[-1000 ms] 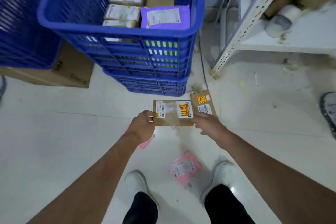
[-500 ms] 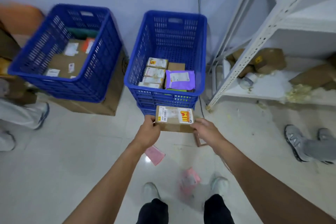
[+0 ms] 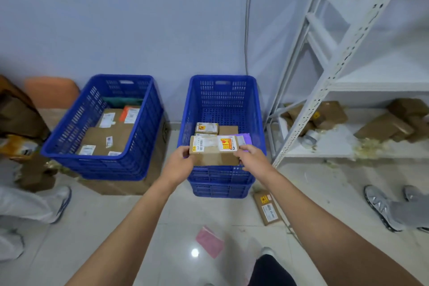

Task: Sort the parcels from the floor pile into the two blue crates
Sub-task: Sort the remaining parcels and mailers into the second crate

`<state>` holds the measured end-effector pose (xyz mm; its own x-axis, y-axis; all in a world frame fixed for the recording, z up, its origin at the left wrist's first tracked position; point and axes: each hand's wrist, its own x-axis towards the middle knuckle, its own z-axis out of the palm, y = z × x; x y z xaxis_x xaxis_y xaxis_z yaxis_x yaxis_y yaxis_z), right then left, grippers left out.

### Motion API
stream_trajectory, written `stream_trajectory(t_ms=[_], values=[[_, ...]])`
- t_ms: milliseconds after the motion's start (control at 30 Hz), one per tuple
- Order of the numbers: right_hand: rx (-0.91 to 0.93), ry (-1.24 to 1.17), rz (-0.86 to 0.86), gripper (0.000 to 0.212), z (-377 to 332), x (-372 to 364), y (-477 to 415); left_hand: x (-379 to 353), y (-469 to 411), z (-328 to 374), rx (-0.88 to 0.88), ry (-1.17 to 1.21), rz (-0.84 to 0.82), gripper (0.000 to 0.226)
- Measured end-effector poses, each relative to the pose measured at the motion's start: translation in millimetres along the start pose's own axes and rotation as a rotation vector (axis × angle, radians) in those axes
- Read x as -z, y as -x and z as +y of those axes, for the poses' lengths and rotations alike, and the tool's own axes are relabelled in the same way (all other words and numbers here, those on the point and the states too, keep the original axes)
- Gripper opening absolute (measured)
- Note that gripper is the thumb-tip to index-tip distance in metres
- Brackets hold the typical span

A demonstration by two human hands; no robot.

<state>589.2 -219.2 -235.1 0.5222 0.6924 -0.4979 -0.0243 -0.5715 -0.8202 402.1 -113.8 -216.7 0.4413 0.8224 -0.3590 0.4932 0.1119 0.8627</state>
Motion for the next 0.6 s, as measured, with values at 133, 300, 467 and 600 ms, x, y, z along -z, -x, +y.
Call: stream_trajectory(t_ms=[133, 300, 467, 600], values=[[0.012, 0.007, 0.036, 0.024, -10, 0, -27, 2, -33, 10, 0.005, -0.07, 0.056, 0.012], [-0.008, 0.05, 0.077, 0.012, -15, 3, -77, -3, -89, 13, 0.075, -0.184, 0.079, 0.002], [-0.005, 0.152, 0.06, 0.017, -29, 16, -162, -15, -166, 31, 0.142, -0.221, 0.07, 0.009], [0.002, 0.211, 0.037, 0.019, -42, 32, -229, -25, -236, 43, 0.2, -0.195, 0.064, 0.01]])
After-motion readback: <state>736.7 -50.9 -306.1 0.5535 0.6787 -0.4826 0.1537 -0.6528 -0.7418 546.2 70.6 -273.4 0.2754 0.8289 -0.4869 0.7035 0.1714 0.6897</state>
